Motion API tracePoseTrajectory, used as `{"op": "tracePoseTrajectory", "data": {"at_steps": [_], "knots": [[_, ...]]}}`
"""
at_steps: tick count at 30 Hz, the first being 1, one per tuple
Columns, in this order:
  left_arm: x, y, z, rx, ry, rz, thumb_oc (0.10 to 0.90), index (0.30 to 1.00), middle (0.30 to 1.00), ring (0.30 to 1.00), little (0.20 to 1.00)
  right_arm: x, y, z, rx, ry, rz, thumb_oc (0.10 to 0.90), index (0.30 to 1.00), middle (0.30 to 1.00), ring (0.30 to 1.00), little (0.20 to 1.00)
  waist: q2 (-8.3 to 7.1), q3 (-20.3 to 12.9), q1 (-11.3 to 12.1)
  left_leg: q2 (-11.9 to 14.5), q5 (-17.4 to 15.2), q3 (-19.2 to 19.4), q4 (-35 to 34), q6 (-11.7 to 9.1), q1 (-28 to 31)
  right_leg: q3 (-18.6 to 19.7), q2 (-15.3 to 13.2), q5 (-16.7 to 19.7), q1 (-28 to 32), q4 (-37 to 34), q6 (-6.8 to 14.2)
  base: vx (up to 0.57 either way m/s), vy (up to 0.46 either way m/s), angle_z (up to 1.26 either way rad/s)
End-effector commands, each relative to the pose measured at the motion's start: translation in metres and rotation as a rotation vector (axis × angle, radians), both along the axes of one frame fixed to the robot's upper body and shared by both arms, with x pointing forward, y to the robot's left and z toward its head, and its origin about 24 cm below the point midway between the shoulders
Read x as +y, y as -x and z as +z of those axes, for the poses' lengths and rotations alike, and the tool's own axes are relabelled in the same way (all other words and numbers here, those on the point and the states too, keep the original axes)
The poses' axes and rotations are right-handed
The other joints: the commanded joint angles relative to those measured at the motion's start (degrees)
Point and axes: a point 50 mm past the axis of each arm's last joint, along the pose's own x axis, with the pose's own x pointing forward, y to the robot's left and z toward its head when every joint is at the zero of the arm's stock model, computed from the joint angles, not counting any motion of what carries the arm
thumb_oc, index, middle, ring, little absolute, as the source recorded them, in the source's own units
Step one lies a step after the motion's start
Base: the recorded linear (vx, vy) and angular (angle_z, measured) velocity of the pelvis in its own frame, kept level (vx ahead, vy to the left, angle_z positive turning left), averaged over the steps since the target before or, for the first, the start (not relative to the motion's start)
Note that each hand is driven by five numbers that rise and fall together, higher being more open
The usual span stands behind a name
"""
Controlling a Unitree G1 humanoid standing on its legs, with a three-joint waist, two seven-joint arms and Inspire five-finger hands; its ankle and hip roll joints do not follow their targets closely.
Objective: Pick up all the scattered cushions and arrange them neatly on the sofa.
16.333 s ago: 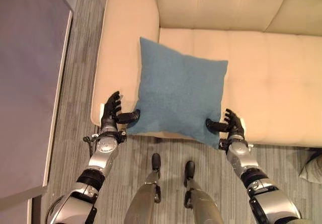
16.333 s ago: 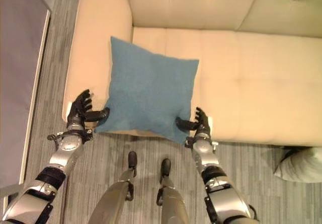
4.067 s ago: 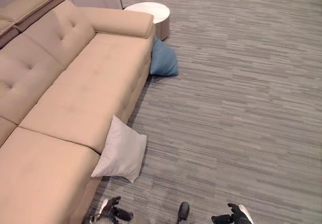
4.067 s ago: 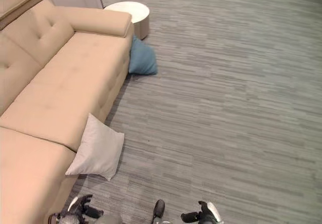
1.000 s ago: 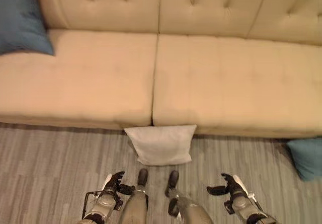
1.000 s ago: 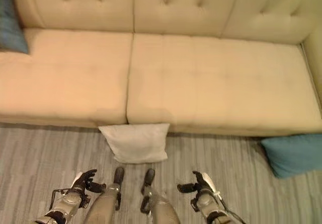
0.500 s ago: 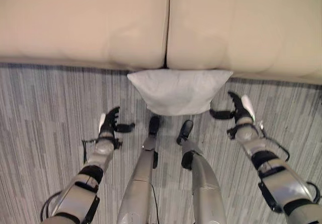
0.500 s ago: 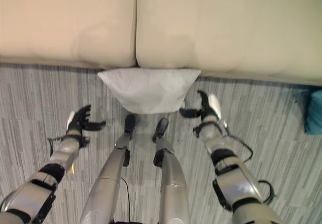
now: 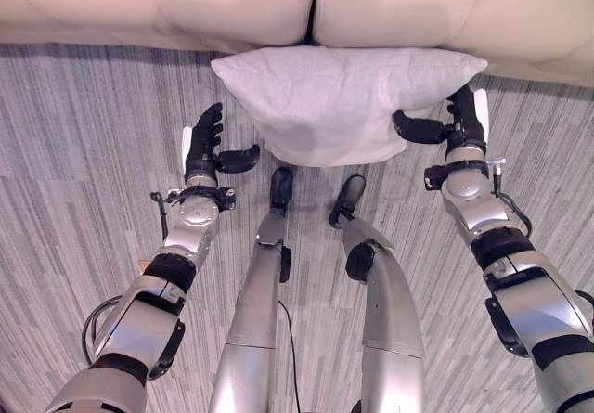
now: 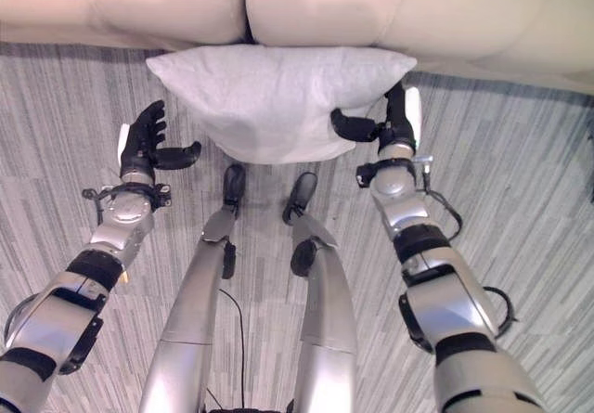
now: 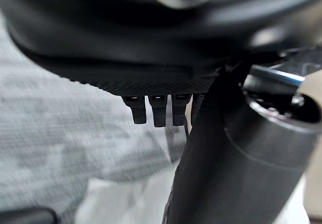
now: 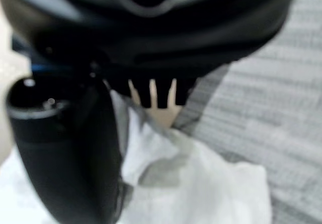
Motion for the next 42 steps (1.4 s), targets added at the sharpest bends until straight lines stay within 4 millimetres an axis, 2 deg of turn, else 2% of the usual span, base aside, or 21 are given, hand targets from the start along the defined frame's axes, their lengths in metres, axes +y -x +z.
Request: {"op": "tracePoseTrajectory", "data": {"at_steps": [1,5,6,7,8,9,15,19,20,22,25,26,30,31,32,33,35,36,42], "knots": [[-0.018,0.008,-0.024,0.009,0.103,-0.016,0.8,0.9,0.9,0.9,0.9,0.036,0.005,-0.031,0.009,-0.082,0.117,0.8,0.9,0.9,0.9,0.9,0.89,-11.0,0.8,3.4,-5.4,-2.4,0.8,-2.2,-2.7,4.8,-1.6,-6.3,-0.2,2.1,8.0,0.0,0.0,0.0],[-0.044,0.002,-0.006,-0.04,0.165,-0.064,0.8,0.9,0.9,0.9,0.9,0.073,0.002,-0.022,-0.039,-0.196,0.216,0.8,0.9,0.9,0.9,0.9,1.08,-11.3,0.3,3.4,-5.0,-2.3,1.4,-2.4,-4.4,5.0,-1.6,-6.1,-2.1,3.2,8.2,0.0,0.0,0.0],[-0.043,0.002,-0.006,-0.041,0.165,-0.064,0.8,0.9,0.9,0.9,0.9,0.073,0.002,-0.022,-0.04,-0.196,0.217,0.8,0.9,0.9,0.9,0.9,1.07,-11.3,0.2,3.4,-5.0,-2.3,1.4,-2.4,-4.4,5.0,-1.7,-6.2,-2.2,3.2,8.2,0.0,0.0,0.0],[-0.053,0.001,0.001,-0.056,0.184,-0.086,0.8,0.9,0.9,0.9,0.9,0.089,0.003,-0.017,-0.057,-0.215,0.275,0.532,0.498,0.498,0.498,0.498,1.13,-11.7,0.0,3.3,-5.0,-2.3,1.4,-2.4,-4.8,5.1,-1.4,-6.0,-2.6,3.1,8.2,0.0,0.0,0.0],[-0.057,0.001,0.003,-0.063,0.195,-0.097,0.436,0.354,0.354,0.354,0.354,0.096,0.003,-0.017,-0.06,-0.216,0.298,0.4,0.3,0.3,0.3,0.3,1.12,-12.0,-0.1,3.3,-5.0,-2.3,1.3,-2.4,-4.9,5.0,-1.4,-5.8,-2.7,3.1,8.2,0.0,0.0,0.0],[-0.061,0.001,0.006,-0.073,0.204,-0.108,0.4,0.3,0.3,0.3,0.3,0.103,0.005,-0.016,-0.067,-0.217,0.323,0.4,0.3,0.3,0.3,0.3,1.16,-12.3,-0.2,3.3,-4.9,-2.2,1.1,-2.4,-4.9,5.0,-1.3,-5.7,-2.8,3.1,8.3,0.0,0.0,0.0],[-0.068,0.005,0.017,-0.138,0.224,-0.148,0.4,0.3,0.3,0.3,0.3,0.121,0.016,-0.018,-0.102,-0.204,0.434,0.4,0.3,0.3,0.3,0.3,1.4,-14.8,-0.8,3.9,-4.6,-2.1,-2.0,-2.6,-2.2,5.0,-1.0,-5.1,-0.8,0.8,8.8,0.0,0.0,0.0],[-0.065,0.012,0.011,-0.143,0.234,-0.174,0.4,0.3,0.3,0.3,0.3,0.116,0.023,-0.029,-0.098,-0.208,0.449,0.4,0.3,0.3,0.3,0.3,1.62,-15.9,-1.2,4.2,-4.4,-2.0,-4.5,-3.0,2.7,4.5,-0.8,-4.7,3.9,-1.8,9.0,0.0,-0.011,-0.06],[-0.058,0.017,-0.001,-0.122,0.245,-0.173,0.4,0.3,0.3,0.3,0.3,0.112,0.028,-0.037,-0.087,-0.194,0.449,0.4,0.3,0.3,0.3,0.3,1.72,-16.3,-1.3,4.3,-4.4,-2.0,-6.2,-3.3,6.2,4.4,-0.7,-4.4,7.1,-3.5,9.1,0.0,0.0,0.0],[-0.056,0.02,-0.008,-0.107,0.255,-0.172,0.4,0.3,0.3,0.3,0.3,0.109,0.031,-0.042,-0.082,-0.192,0.445,0.4,0.3,0.3,0.3,0.3,1.82,-16.3,-1.3,4.5,-4.3,-1.9,-7.4,-3.5,8.5,4.3,-0.6,-4.1,9.3,-4.6,9.2,0.0,0.0,0.0],[-0.048,0.031,-0.029,-0.061,0.265,-0.176,0.4,0.3,0.3,0.3,0.3,0.098,0.04,-0.056,-0.062,-0.166,0.434,0.4,0.3,0.3,0.3,0.3,2.05,-16.7,-1.2,4.6,-3.9,-2.1,-11.0,-4.1,15.4,3.7,-0.4,-3.5,15.5,-8.2,9.3,0.01,-0.043,-0.03],[-0.044,0.041,-0.046,-0.025,0.276,-0.179,0.4,0.3,0.3,0.3,0.3,0.091,0.049,-0.067,-0.045,-0.148,0.431,0.4,0.3,0.3,0.3,0.3,2.11,-17.0,-1.2,4.8,-3.6,-2.1,-13.9,-4.5,20.8,3.0,-0.1,-2.9,20.7,-11.5,9.4,0.03,-0.075,-0.01],[-0.037,0.064,-0.074,0.031,0.317,-0.196,0.4,0.3,0.3,0.3,0.3,0.077,0.071,-0.091,-0.009,-0.155,0.418,0.4,0.3,0.3,0.3,0.3,2.24,-18.2,-1.0,5.3,-2.7,-2.0,-20.1,-5.5,32.3,1.5,0.7,-1.7,32.1,-18.4,9.9,0.04,-0.064,-0.03],[-0.037,0.071,-0.081,0.049,0.324,-0.2,0.4,0.3,0.3,0.3,0.3,0.074,0.077,-0.098,0.007,-0.157,0.415,0.4,0.3,0.3,0.3,0.3,2.25,-18.0,-1.0,5.2,-0.7,-1.9,-21.2,-5.4,34.1,0.6,0.6,0.2,34.7,-20.5,9.5,0.02,-0.046,-0.03],[-0.035,0.076,-0.087,0.062,0.329,-0.199,0.4,0.3,0.3,0.3,0.3,0.072,0.082,-0.102,0.013,-0.163,0.411,0.4,0.3,0.3,0.3,0.3,2.21,-18.2,-1.1,5.3,-0.6,-1.9,-22.3,-5.5,36.8,0.5,1.0,0.4,37.8,-22.3,9.6,0.0,0.0,0.0],[-0.035,0.076,-0.087,0.063,0.329,-0.199,0.4,0.3,0.3,0.3,0.3,0.071,0.082,-0.103,0.014,-0.163,0.411,0.4,0.3,0.3,0.3,0.3,2.22,-18.0,-1.0,5.4,-0.6,-1.9,-22.4,-5.5,37.1,0.5,1.0,0.4,38.1,-22.4,9.6,0.09,-0.057,0.08],[-0.026,0.092,-0.099,0.09,0.307,-0.198,0.4,0.3,0.3,0.3,0.3,0.061,0.097,-0.113,0.037,-0.155,0.404,0.4,0.3,0.3,0.3,0.3,2.23,-18.6,-0.8,5.9,-0.5,-1.6,-25.0,-5.8,44.5,-0.6,2.0,0.4,46.7,-26.4,9.7,0.15,-0.078,0.13],[-0.026,0.092,-0.099,0.091,0.307,-0.198,0.4,0.3,0.3,0.3,0.3,0.06,0.097,-0.113,0.038,-0.155,0.404,0.4,0.3,0.3,0.3,0.3,2.24,-18.4,-0.8,6.0,-0.5,-1.7,-25.1,-5.8,44.7,-0.6,2.0,0.4,46.9,-26.5,9.7,0.15,-0.07,0.05],[-0.01,0.122,-0.129,0.19,0.297,-0.18,0.4,0.3,0.3,0.3,0.3,0.042,0.121,-0.132,0.105,-0.125,0.387,0.4,0.3,0.3,0.3,0.3,1.4,-19.3,0.0,6.5,-1.0,-1.5,-24.9,-6.7,54.2,-2.0,4.0,-0.7,61.1,-32.7,9.0,0.12,-0.066,0.11]]}}
